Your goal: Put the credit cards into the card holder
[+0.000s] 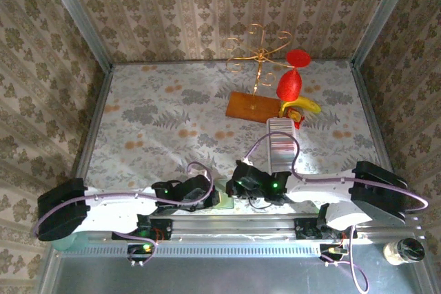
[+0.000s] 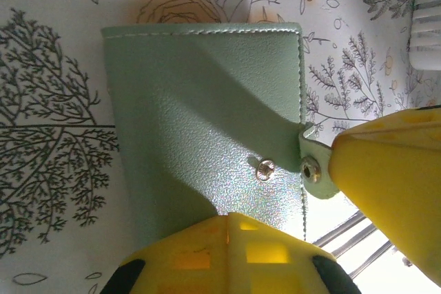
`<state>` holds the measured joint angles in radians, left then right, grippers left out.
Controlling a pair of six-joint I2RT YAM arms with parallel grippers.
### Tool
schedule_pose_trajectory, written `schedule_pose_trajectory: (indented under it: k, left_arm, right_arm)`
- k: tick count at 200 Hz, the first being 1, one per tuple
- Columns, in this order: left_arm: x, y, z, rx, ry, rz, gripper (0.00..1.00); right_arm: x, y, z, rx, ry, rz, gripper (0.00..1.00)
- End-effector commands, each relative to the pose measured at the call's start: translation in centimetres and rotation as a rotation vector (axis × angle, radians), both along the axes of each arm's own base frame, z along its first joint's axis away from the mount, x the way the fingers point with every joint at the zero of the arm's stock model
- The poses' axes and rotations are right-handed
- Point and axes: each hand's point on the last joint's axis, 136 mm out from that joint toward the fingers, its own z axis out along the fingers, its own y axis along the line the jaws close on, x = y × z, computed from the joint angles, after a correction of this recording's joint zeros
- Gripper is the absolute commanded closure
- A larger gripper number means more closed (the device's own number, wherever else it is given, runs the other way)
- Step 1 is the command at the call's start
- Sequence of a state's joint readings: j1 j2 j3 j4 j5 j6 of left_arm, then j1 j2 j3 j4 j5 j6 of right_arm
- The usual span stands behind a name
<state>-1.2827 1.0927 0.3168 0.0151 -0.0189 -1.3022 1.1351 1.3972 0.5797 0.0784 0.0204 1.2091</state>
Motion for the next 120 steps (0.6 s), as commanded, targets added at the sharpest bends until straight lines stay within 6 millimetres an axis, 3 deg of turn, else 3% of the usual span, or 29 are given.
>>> schedule_pose_trajectory:
  k: [1,120]
  left_arm:
    - [-0.4,1.5,-1.3,0.057,0.021,0.021,1.00]
    - [-0.4,1.5,-1.3,0.056,0.019,0.019,1.00]
  right_arm:
    - [0.0,1.5,0.7,0.042,0.010,0.010,1.00]
    - [-0.6,0.3,-1.0,-0.072,0.034,0.022,1.00]
